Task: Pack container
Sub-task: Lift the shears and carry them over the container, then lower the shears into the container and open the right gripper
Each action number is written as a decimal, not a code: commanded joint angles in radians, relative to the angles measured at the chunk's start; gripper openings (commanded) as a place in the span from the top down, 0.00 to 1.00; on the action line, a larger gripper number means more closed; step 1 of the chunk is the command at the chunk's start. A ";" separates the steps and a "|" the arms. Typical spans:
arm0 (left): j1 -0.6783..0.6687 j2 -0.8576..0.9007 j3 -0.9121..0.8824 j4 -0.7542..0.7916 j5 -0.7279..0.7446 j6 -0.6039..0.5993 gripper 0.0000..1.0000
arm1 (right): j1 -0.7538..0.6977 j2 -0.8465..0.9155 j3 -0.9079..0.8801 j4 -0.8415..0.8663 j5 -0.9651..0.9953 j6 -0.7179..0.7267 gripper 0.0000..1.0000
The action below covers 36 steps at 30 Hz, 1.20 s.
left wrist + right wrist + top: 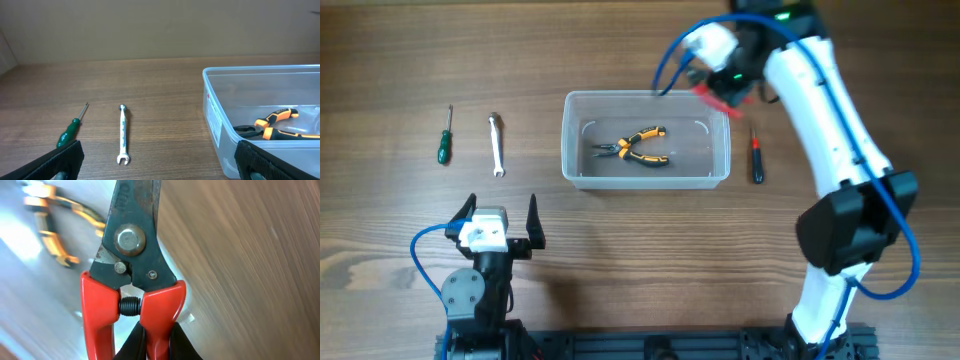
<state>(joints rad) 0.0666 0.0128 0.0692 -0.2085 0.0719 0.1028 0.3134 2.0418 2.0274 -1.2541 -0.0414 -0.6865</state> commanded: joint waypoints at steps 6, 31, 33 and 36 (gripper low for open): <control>-0.005 -0.008 -0.006 0.003 -0.010 -0.010 0.00 | 0.127 -0.035 0.026 -0.008 -0.128 -0.100 0.96; -0.005 -0.008 -0.006 0.003 -0.010 -0.010 0.00 | 0.148 -0.033 -0.332 0.200 -0.178 -0.063 0.95; -0.005 -0.008 -0.006 0.003 -0.010 -0.010 0.00 | 0.148 -0.026 -0.359 0.224 -0.177 -0.051 0.95; -0.005 -0.008 -0.006 0.003 -0.010 -0.010 0.00 | 0.148 -0.004 -0.368 0.241 -0.177 -0.030 0.95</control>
<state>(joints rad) 0.0666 0.0128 0.0692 -0.2085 0.0719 0.1028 0.4576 2.0392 1.6680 -1.0294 -0.1867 -0.7544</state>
